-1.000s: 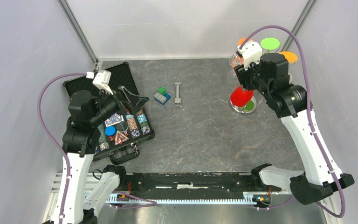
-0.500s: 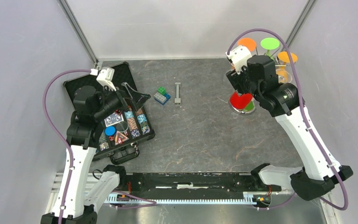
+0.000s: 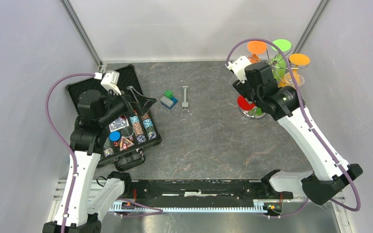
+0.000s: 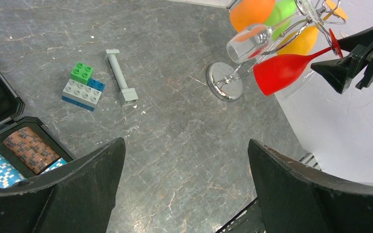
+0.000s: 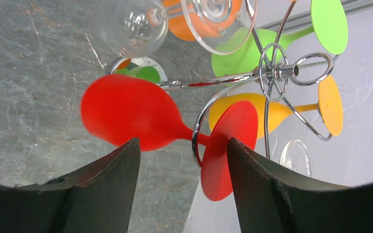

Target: Take the wine glass off the wine glass rack

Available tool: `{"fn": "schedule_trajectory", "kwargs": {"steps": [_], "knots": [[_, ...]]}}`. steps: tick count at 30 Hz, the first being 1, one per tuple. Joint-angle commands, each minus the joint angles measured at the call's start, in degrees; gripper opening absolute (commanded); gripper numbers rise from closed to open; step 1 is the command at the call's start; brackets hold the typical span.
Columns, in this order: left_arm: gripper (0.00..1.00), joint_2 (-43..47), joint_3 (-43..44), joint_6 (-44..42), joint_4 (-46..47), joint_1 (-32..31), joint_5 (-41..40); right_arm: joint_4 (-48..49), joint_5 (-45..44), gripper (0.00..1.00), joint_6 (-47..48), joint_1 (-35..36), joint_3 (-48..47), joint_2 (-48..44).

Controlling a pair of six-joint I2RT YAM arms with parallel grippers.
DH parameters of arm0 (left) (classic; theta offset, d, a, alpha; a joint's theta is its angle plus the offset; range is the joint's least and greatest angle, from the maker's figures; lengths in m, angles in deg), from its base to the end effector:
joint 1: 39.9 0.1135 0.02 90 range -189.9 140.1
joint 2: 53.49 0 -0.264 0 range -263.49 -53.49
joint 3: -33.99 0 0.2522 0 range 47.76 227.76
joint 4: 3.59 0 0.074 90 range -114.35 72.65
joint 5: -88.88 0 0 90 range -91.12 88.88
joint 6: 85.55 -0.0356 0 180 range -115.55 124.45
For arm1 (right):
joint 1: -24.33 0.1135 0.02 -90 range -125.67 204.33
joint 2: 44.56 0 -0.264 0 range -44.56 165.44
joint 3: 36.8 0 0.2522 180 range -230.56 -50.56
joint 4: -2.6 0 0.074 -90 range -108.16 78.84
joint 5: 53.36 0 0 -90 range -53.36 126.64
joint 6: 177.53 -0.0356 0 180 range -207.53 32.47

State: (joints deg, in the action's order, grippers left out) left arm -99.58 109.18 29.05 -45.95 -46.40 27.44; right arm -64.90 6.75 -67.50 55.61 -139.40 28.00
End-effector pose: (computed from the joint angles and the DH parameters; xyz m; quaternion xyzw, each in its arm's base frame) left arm 0.1568 -0.0350 0.4022 0.0317 0.7744 -0.3476 0.5277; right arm 0.2164 0.1107 0.4278 -0.2722 0.8304 -0.1882 0.4482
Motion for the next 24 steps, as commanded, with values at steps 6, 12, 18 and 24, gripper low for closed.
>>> {"fn": "schedule_trajectory", "kwargs": {"steps": [6, 12, 18, 24], "knots": [[1.00, 0.8, -0.3, -1.0, -0.5, -0.1, -1.9, -0.4, 0.3, 0.68, 3.8, 1.9, 1.2, -0.8], [1.00, 0.7, 0.0, -1.1, -0.7, 0.0, -2.1, -1.9, 1.0, 0.53, 4.5, 2.1, 1.8, -1.7], [1.00, 0.5, -0.2, -1.1, -0.8, -0.1, -2.2, -2.3, -0.5, 0.26, 4.8, 2.2, 1.9, -2.3], [1.00, 0.1, -0.3, -1.3, -0.8, 0.0, -2.4, -2.6, -2.6, 0.28, 5.5, 2.2, 0.2, -2.1]]}}
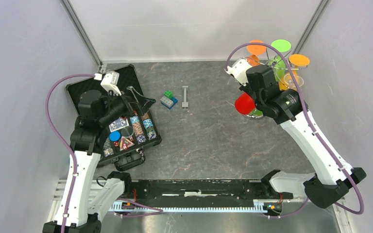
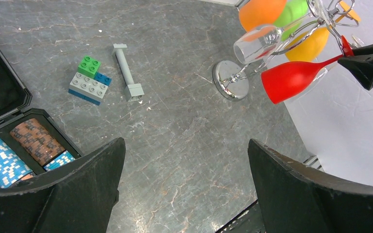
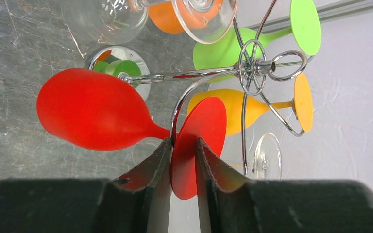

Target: Take the wine glass off the wine glass rack

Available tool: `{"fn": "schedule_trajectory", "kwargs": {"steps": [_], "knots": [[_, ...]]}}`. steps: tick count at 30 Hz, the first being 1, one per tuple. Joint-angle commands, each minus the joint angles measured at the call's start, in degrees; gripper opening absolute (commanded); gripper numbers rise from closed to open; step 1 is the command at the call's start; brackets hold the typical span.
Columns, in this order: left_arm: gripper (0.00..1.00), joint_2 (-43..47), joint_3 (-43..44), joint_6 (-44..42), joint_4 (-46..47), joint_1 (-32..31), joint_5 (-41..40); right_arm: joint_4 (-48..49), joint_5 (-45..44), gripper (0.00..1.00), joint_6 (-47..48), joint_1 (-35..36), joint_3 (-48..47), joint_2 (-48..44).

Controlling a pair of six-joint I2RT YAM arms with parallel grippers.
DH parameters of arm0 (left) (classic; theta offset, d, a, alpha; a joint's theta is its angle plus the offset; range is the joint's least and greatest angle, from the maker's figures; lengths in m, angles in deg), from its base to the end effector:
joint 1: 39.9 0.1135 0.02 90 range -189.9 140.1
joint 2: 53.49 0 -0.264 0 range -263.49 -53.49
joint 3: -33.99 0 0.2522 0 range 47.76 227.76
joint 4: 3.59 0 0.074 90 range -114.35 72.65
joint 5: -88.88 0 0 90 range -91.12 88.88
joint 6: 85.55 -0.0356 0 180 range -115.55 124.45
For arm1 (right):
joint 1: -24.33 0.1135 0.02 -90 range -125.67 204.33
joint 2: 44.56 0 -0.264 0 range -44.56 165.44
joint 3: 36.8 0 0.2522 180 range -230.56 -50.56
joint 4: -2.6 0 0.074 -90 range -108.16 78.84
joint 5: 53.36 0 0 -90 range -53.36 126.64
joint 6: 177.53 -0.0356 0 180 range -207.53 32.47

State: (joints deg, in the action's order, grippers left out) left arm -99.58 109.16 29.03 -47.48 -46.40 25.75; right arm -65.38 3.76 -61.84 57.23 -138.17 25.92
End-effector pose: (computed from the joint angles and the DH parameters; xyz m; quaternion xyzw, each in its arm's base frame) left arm 0.1567 -0.0340 0.3992 0.0189 0.7834 -0.3363 0.5224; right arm 0.2045 0.1093 0.4291 -0.3102 0.8106 -0.2260 0.4424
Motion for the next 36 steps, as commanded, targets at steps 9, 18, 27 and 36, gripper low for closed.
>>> {"fn": "schedule_trajectory", "kwargs": {"steps": [9, 18, 27, 36], "knots": [[1.00, 0.5, 0.8, -1.6, 0.0, 0.0, -1.7, -4.7, 3.4, 0.45, -2.2, 0.5, -5.8, 1.2], [1.00, 0.7, 0.3, -2.2, -0.7, -0.1, -2.5, -4.6, -0.1, 0.44, -2.0, 0.6, -3.5, 1.9], [1.00, 0.6, 0.1, -2.3, -0.7, 0.0, -2.8, -2.6, -3.6, 0.58, 0.8, 0.6, -0.8, 2.0], [1.00, 0.6, -0.1, -2.3, -0.7, 0.0, -3.0, -2.5, -2.4, 0.46, 0.5, 0.6, -0.1, 1.3]]}}
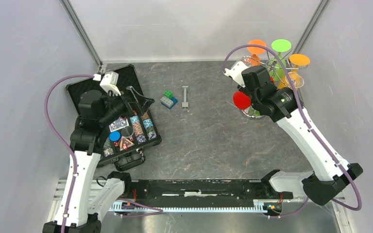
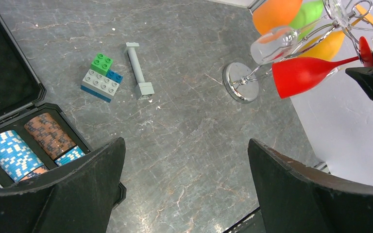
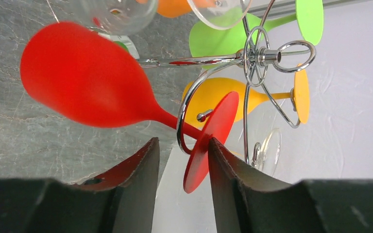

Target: Take the wine glass off the wine glass rack

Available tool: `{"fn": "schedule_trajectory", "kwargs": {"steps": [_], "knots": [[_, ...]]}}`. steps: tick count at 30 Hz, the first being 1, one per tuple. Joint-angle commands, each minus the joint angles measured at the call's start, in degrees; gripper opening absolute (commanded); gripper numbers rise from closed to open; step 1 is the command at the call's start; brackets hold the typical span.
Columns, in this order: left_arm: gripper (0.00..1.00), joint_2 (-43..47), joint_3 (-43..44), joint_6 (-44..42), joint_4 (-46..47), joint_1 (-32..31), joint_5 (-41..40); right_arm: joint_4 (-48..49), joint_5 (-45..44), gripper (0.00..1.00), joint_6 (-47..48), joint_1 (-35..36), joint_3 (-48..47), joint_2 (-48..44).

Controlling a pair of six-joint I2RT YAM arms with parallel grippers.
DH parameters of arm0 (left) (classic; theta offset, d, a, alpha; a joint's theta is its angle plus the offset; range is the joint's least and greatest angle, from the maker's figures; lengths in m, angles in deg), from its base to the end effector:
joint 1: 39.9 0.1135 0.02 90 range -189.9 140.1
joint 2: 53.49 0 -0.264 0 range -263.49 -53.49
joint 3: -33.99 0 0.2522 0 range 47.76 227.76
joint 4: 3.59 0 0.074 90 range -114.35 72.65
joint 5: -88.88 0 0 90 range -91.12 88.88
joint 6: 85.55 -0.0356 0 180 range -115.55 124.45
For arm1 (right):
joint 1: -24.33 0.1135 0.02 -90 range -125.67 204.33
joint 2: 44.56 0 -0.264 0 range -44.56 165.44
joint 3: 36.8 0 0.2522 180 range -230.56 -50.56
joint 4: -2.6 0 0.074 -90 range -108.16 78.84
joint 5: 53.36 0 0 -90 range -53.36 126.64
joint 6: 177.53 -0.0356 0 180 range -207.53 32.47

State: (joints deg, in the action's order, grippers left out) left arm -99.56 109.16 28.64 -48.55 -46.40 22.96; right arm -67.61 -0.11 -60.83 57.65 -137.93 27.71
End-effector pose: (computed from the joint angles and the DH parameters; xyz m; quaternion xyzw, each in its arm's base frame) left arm 0.1570 -0.0325 0.3972 0.0043 0.7904 -0.3165 0.5245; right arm 0.2101 0.1126 0.4190 -0.3201 0.8138 -0.2642 0.4068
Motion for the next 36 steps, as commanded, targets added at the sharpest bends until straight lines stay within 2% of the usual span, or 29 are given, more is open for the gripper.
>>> {"fn": "schedule_trajectory", "kwargs": {"steps": [1, 6, 13, 20, 23, 25, 26, 31, 36], "knots": [[1.00, 0.5, 0.0, -1.9, 0.4, 0.0, -0.2, -0.1, 1.6, 0.46, -0.5, 0.2, -0.4, -0.7], [1.00, 0.6, 0.0, -1.7, 0.4, 0.0, -0.2, -0.1, 0.3, 0.45, -0.2, 0.2, 0.3, -1.5], [1.00, 0.3, -0.1, -2.0, 0.3, 0.0, -0.8, -0.3, -2.6, 0.33, 0.4, 0.3, 1.2, -2.6], [1.00, 0.4, -0.5, -2.0, 0.2, 0.0, -1.1, 0.6, -5.5, 0.26, 1.3, 0.3, 2.6, -3.2], [1.00, 0.4, -0.5, -2.2, 0.2, -0.1, -1.1, 1.4, -7.3, 0.15, 1.8, 0.3, 3.0, -3.5], [1.00, 0.4, -0.5, -2.2, 0.3, 0.0, -1.2, 2.1, -8.9, 0.03, 2.2, 0.3, 3.1, -3.8], [1.00, 0.4, -0.5, -2.2, 0.3, 0.0, -1.3, 2.6, -10.3, 0.00, 2.3, 0.3, 3.2, -3.9], [1.00, 0.3, -0.3, -2.2, 0.3, 0.0, -2.1, 5.8, -15.5, 0.00, 4.5, 0.3, 4.5, -4.8], [1.00, 0.3, -0.4, -2.2, 0.3, 0.0, -2.2, 13.5, -22.1, 0.00, 8.9, 0.3, 7.1, -5.7]]}}
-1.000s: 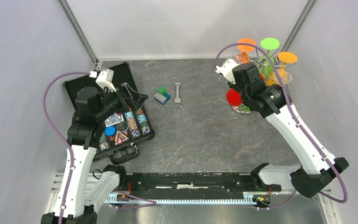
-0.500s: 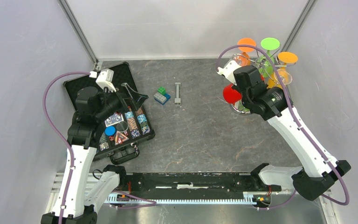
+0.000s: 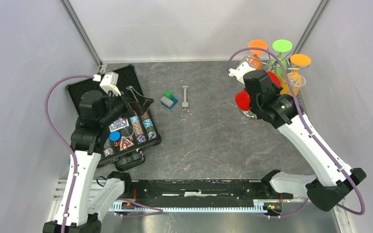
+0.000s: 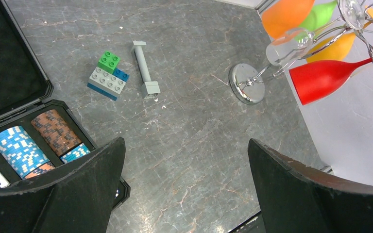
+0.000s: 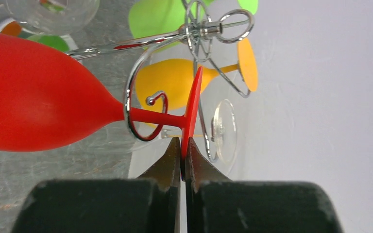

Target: Take the wine glass off the wine glass rack

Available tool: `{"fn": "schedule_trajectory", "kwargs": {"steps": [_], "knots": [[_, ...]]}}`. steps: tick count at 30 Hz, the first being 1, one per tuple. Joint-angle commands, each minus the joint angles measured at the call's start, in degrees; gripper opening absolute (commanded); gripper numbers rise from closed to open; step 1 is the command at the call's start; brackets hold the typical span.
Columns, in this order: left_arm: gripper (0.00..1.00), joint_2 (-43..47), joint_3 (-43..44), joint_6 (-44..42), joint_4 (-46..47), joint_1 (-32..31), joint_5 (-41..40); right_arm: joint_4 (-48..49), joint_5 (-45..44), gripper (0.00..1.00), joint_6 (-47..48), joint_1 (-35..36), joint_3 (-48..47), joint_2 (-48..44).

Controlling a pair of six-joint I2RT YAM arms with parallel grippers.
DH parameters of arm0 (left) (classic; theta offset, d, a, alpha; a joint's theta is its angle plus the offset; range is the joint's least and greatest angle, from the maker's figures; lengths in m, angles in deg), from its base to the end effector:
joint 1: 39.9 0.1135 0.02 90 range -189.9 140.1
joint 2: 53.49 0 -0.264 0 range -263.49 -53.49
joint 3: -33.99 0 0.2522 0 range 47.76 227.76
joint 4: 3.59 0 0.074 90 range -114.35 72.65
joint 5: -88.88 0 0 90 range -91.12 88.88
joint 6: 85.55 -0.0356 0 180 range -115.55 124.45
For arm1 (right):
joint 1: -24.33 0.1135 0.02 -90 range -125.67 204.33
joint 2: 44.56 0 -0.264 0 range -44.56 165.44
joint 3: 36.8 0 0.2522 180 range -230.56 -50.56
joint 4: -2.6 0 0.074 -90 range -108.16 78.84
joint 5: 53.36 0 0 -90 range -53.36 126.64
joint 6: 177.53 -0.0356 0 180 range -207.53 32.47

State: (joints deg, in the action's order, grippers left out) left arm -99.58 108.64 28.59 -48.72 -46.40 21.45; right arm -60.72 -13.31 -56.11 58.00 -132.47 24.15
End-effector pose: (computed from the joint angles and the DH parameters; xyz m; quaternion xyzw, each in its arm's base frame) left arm 0.1583 -0.0318 0.3938 -0.0049 0.7948 -0.3062 0.5240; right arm 0.2040 0.1032 0.4164 -0.2746 0.7844 -0.3687 0.4163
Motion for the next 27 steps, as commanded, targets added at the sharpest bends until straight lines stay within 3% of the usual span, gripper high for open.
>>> {"fn": "schedule_trajectory", "kwargs": {"steps": [1, 13, 20, 27], "knots": [[1.00, 0.3, 0.1, -2.2, 0.4, 0.0, -0.8, 8.0, -9.3, 0.00, 5.0, -0.1, 1.8, -2.3], [1.00, 0.4, 0.3, -2.3, 0.5, 0.0, -0.9, 15.2, -5.7, 0.00, 7.9, -0.1, 1.8, -1.3], [1.00, 0.3, 0.4, -2.4, 0.4, 0.0, -0.9, 9.6, -1.6, 0.00, 6.3, -0.1, -0.4, -0.5], [1.00, 0.2, 0.1, -2.4, 0.4, 0.0, -0.9, 4.2, 8.3, 0.00, 3.7, 0.0, -3.4, -2.1]]}}
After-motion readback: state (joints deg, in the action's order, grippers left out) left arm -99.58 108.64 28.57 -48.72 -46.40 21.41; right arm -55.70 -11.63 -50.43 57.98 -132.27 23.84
